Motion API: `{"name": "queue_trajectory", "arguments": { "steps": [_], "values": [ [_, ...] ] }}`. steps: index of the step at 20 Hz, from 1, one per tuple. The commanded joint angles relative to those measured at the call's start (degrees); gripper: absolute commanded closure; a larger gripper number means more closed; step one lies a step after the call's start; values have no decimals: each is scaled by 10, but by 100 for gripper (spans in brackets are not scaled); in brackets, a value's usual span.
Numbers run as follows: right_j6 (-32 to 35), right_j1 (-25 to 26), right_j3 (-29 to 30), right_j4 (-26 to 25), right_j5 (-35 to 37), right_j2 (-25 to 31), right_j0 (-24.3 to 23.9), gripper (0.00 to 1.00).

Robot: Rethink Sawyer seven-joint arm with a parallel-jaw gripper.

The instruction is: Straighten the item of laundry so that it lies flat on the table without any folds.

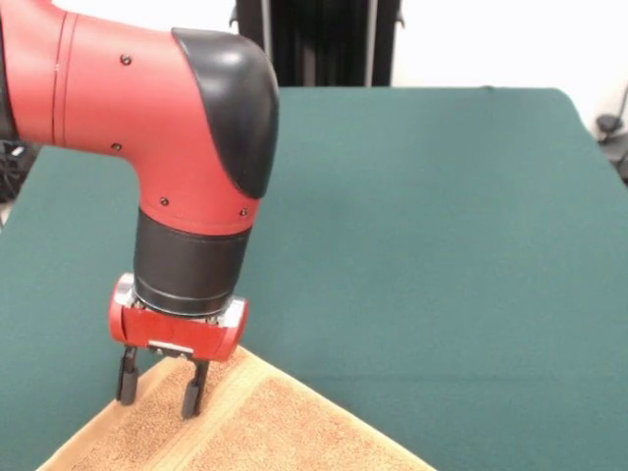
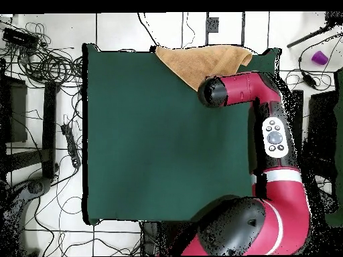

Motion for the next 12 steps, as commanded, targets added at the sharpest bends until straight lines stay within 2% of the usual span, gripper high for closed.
{"name": "queue_trajectory", "arguments": {
  "steps": [1, 12],
  "values": [
    [126, 25, 122, 14, -10, -90, 38, 0],
    [125, 6, 156, 86, -18, -152, 64, 0]
  ]
}}
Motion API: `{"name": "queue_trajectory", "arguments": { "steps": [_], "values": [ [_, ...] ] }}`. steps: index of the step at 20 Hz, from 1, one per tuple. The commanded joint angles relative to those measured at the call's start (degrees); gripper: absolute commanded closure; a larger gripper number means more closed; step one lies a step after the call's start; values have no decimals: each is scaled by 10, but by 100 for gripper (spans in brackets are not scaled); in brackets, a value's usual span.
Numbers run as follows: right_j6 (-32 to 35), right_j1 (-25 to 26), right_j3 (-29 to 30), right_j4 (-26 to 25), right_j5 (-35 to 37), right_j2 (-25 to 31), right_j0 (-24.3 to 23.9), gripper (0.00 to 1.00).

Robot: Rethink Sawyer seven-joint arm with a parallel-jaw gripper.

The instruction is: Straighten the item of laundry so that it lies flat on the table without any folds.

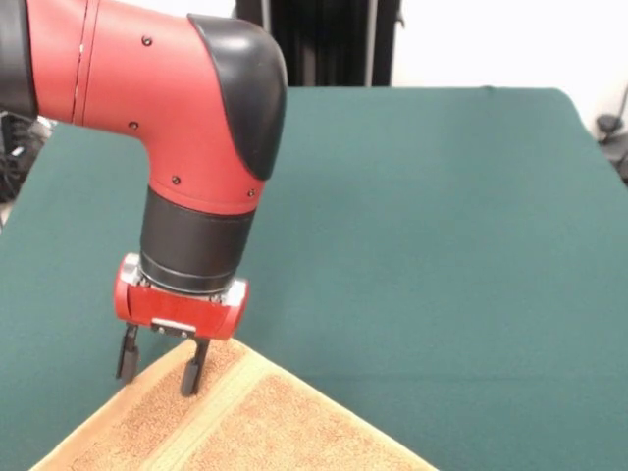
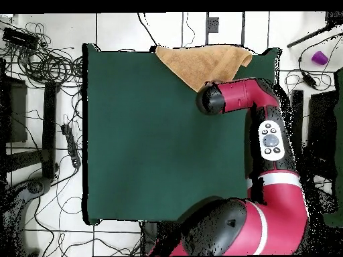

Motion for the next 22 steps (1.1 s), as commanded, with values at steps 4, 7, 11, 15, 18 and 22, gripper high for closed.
{"name": "queue_trajectory", "arguments": {
  "steps": [4, 7, 11, 15, 18, 22],
  "values": [
    [121, 16, 138, 59, 31, -82, 38, 0],
    [115, 17, 143, 73, 18, -92, 41, 0],
    [99, 15, 149, 92, 20, -101, 43, 0],
    [84, 10, 156, 113, 29, -108, 46, 0],
    [66, 5, 162, 131, 46, -111, 45, 0],
    [44, -3, 153, 150, 54, -111, 46, 0]
  ]
}}
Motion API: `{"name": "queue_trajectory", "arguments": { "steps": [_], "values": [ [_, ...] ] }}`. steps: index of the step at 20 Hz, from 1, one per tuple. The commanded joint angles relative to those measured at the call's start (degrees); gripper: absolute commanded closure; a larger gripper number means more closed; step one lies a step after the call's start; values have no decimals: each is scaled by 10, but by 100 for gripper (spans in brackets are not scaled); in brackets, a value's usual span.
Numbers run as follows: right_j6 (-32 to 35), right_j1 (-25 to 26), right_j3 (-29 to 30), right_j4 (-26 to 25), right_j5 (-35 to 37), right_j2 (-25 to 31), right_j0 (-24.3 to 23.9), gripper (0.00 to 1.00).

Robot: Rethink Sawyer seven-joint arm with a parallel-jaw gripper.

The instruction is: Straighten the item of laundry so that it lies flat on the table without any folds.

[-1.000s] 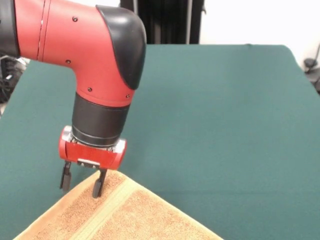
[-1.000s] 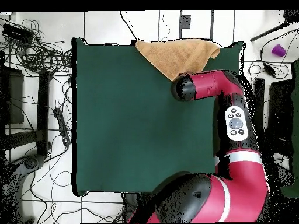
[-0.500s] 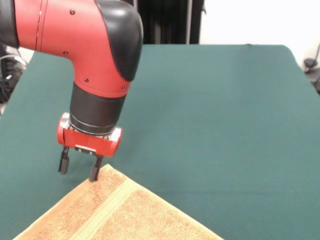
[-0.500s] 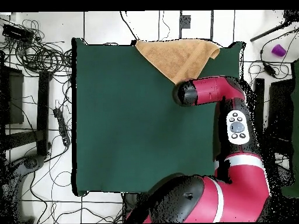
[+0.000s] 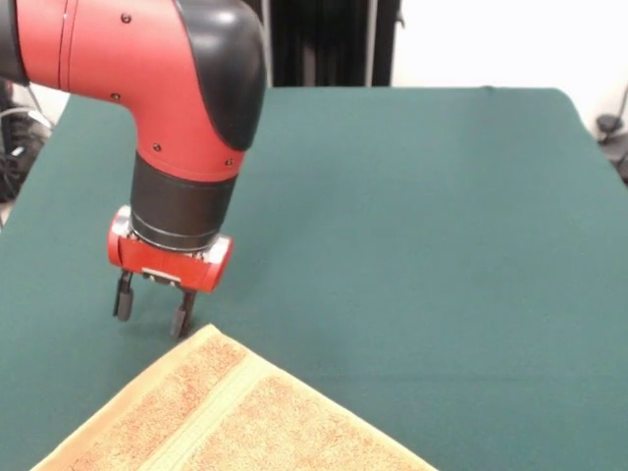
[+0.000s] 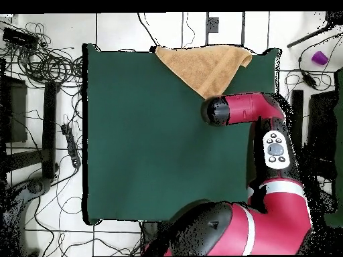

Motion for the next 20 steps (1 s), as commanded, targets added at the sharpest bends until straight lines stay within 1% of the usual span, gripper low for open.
{"name": "queue_trajectory", "arguments": {
  "steps": [1, 4, 5, 7, 9, 10, 11, 14, 16, 17, 19, 20],
  "values": [
    [34, 4, 94, 44, 67, -1, 23, 0],
    [-3, -18, 74, 81, 144, 12, 23, 0],
    [-14, -21, 60, 93, 171, 17, 23, 0],
    [-29, -11, 12, 111, 203, 32, 21, 0],
    [-35, 14, -56, 122, 216, 50, 21, 0],
    [-44, 28, -96, 124, 235, 57, 24, 0],
    [-62, 37, -135, 122, 267, 63, 29, 0],
    [-96, 51, -239, 122, 393, 78, 45, 0],
    [-112, 65, -301, 117, 447, 96, 50, 0],
    [-116, 76, -333, 113, 462, 108, 51, 0],
    [-127, 97, -388, 95, 464, 135, 51, 0],
    [-122, 107, -410, 86, 457, 146, 52, 0]
  ]
}}
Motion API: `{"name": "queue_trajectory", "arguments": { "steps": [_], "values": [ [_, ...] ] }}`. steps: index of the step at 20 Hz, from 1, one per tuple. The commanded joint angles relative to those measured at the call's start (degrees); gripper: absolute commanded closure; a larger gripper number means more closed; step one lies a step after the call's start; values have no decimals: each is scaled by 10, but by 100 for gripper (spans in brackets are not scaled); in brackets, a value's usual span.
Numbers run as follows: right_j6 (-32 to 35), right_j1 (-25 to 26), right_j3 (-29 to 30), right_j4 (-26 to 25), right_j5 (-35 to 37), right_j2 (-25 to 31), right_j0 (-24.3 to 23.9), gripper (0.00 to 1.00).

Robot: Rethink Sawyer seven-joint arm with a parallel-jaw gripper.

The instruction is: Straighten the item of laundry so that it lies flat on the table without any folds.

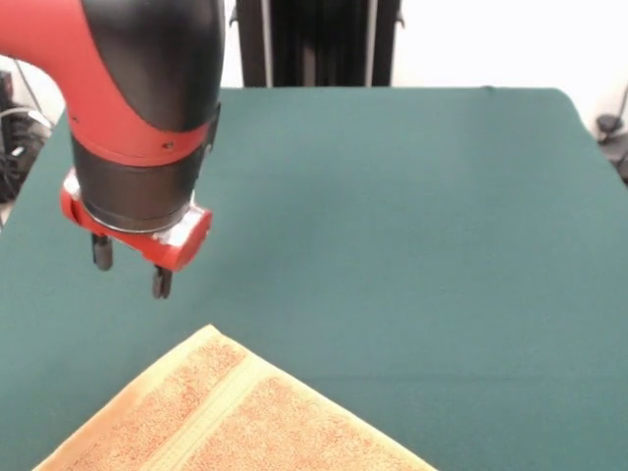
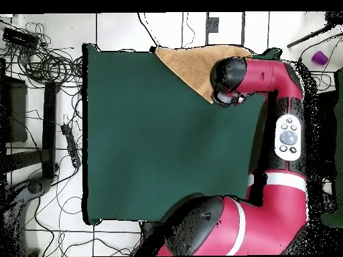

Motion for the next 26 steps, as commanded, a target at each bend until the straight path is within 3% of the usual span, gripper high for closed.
{"name": "queue_trajectory", "arguments": {
  "steps": [1, 6, 8, 13, 21, 26],
  "values": [
    [-122, 86, -218, -18, 105, 135, 39, 0],
    [-88, 124, -305, -102, 137, 211, 46, 0],
    [-34, 137, -314, -130, 120, 240, 47, 0],
    [17, 153, -331, -241, 70, 336, 44, 0],
    [149, 163, -326, -390, 123, 530, 11, 0],
    [212, 177, -318, -396, 114, 579, -3, 0]
  ]
}}
